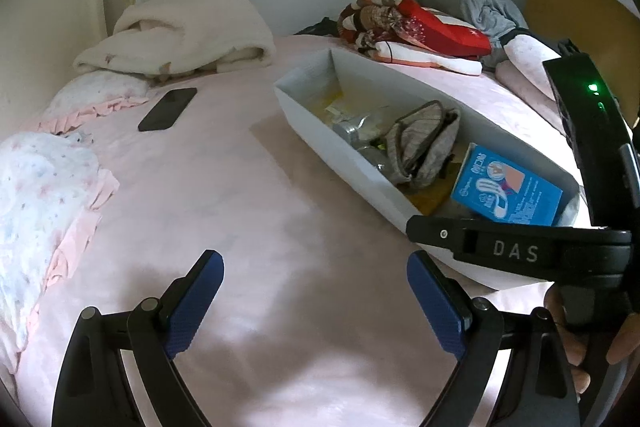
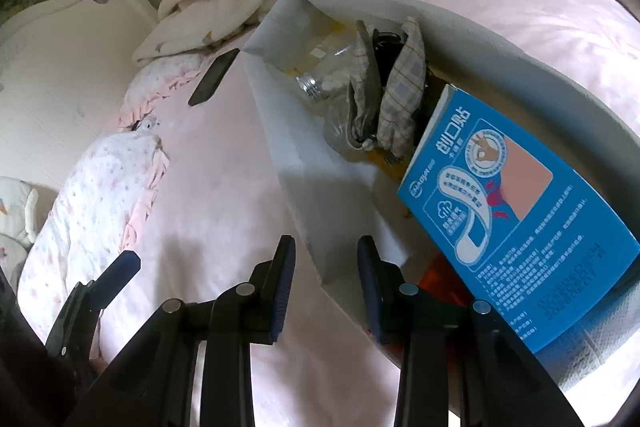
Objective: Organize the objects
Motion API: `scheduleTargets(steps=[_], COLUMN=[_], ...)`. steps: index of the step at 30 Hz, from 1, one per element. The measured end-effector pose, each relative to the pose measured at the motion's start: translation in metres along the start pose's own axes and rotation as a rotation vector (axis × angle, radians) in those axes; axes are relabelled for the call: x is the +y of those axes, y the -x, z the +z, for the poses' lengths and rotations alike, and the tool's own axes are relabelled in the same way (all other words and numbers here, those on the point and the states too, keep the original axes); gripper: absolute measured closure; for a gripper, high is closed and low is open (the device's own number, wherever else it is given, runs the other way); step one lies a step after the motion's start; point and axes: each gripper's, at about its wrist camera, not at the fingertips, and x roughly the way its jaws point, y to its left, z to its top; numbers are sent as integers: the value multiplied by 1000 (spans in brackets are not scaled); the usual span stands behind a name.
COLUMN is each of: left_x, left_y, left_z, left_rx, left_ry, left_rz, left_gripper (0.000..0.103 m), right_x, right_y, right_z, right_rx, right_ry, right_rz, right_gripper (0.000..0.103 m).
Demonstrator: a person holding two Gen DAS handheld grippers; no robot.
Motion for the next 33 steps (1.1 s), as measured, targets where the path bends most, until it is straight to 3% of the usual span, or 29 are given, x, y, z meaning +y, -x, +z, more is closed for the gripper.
scheduleTargets(steps=[33], left_x=[4], left_y=[-3], left_z=[0], left_rx=[27], left_ry=[5], left_rz=[1], left_gripper=[10], right_x=[15], right_y=[0], right_z=[1], right_rx=[-23], right_ry=[48], right_rz=[-37], right_gripper=[68])
